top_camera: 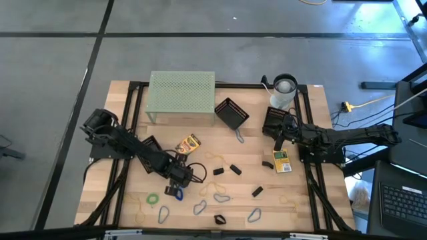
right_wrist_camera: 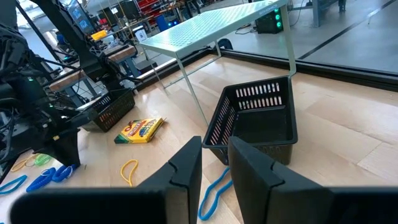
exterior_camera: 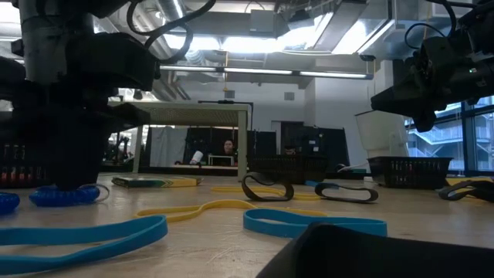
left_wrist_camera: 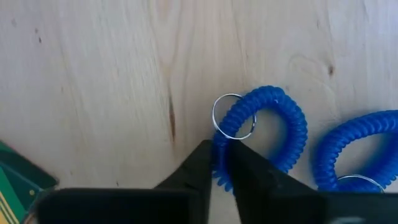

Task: Pick & Place Office Desk Supplies
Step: Put the blue keychain into the bottom black bin

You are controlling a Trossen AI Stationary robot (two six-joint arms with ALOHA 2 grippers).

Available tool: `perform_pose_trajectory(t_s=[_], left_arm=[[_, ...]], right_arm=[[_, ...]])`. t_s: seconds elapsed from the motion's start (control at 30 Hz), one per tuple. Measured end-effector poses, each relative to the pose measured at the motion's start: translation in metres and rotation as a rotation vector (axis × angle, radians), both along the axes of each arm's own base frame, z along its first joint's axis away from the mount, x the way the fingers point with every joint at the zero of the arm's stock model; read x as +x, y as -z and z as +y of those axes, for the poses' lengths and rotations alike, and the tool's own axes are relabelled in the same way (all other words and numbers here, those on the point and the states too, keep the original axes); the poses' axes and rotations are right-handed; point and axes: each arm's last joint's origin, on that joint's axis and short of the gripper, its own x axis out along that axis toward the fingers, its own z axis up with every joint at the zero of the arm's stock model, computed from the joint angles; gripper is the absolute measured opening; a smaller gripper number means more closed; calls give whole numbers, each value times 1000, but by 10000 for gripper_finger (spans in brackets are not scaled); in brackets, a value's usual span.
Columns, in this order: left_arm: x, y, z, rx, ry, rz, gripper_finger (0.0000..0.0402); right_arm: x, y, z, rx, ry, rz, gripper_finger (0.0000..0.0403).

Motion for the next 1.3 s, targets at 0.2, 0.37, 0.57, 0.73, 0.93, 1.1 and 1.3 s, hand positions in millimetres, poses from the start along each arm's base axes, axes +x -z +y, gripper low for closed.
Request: perform_pose_trajectory(t_s=[0.2,0.37,0.57,0.73,0.93,1.1,1.3], left_arm=[[10,-14,-5,16,101,-47,15],[20,-48,-3,63,157,-161,12],[7,-97,9,204,81,-287,12],[-16,-139,20,289,-1,-457,12],[-46,-179,28,348,-130,-663,12],[-72,-194,33,309,-196,-709,12],[-103,-187,43,275,-330,-582,13]], right_arm=[[0,0,0,0,0,0,82],[0,0,0,0,0,0,82],[0,0,0,0,0,0,82],[0,0,0,-4,-1,2,82],[0,0,0,-3,-1,1,82],[0,0,0,-3,-1,2,82],[0,0,0,-3,-1,2,82]])
